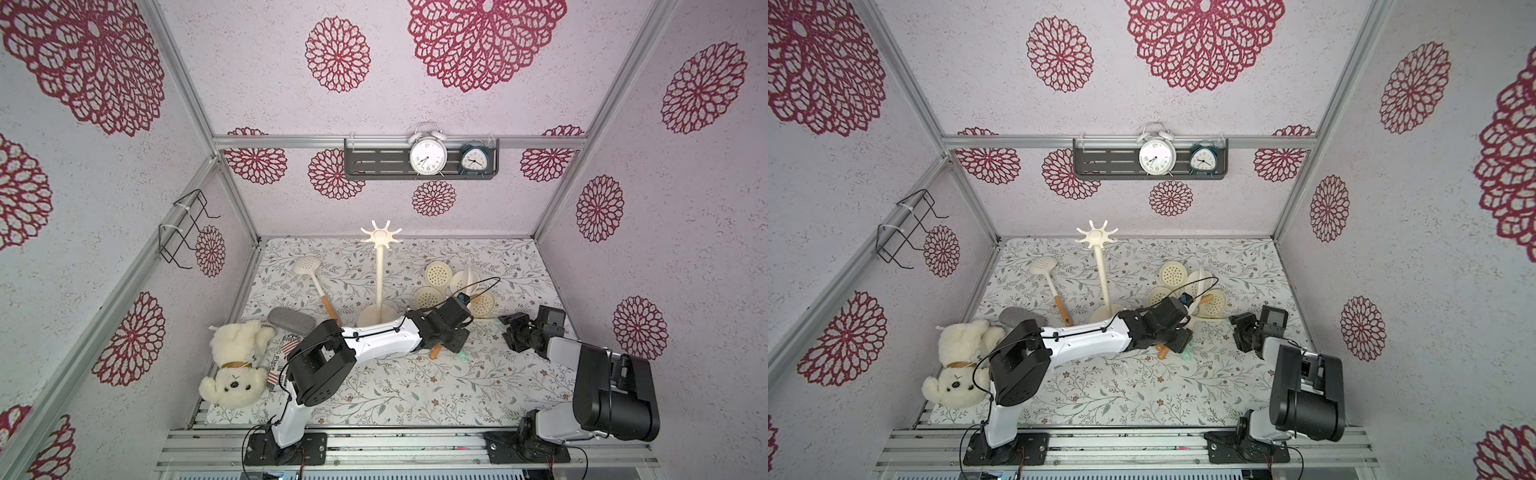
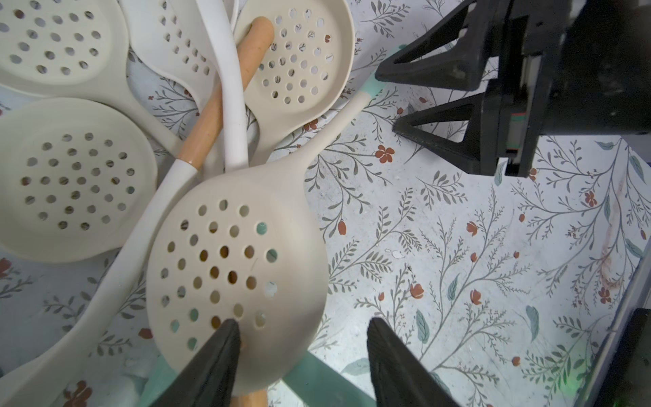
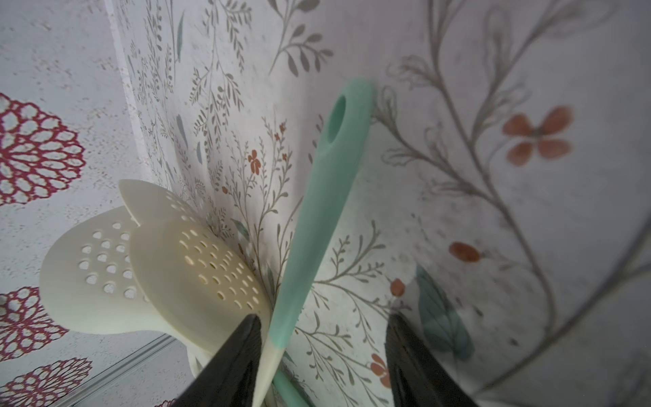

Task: Hang the skimmer on the kitchen utensil rack
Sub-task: Pick up the skimmer from the center of the board.

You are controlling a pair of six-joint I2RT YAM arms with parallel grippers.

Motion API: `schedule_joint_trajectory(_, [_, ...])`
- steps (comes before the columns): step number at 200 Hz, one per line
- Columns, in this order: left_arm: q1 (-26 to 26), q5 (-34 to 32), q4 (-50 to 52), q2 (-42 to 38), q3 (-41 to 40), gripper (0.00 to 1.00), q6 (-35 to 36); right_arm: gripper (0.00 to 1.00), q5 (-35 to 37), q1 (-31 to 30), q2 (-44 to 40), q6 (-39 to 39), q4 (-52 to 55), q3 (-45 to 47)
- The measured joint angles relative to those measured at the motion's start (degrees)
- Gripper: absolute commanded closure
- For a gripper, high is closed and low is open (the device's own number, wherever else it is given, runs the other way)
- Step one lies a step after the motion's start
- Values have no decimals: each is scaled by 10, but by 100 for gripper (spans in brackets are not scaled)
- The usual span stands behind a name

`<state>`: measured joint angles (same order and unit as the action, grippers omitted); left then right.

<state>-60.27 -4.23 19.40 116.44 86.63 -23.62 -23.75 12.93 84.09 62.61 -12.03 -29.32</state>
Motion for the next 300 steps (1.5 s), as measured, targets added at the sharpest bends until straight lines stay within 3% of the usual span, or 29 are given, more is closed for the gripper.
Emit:
schedule_joint_trajectory(72, [-3, 5, 0, -1, -5, 38, 0, 100, -37, 0, 46, 57, -99, -7])
schedule_joint_trajectory(93, [-7, -6, 12, -34, -22, 35, 0, 100, -35, -1, 11, 63, -110, -1])
schedule_joint_trajectory(120, [-12, -28, 26, -115, -42, 30, 2, 100, -27, -1, -92, 37, -72, 4])
schedule_joint_trajectory(157, [-28, -51, 28, -243, -47, 21, 11, 100, -12, -2, -287, -56, 14, -18])
schedule_joint_trajectory(182, [-36, -65, 39, -300, -47, 16, 18, 100, -18, -17, -348, -132, 78, -93])
schedule_joint_trajectory(206, [-37, -84, 70, -329, -44, 13, 37, 100, -16, -90, -358, -186, 125, -173])
schedule_joint_trajectory(255, [-37, -153, 174, -325, 3, 14, 91, 100, 65, -360, -301, -221, 212, -276])
schedule_joint_trajectory(300, [-37, -196, 232, -317, 12, 20, 102, 100, 122, -457, -284, -205, 231, -281])
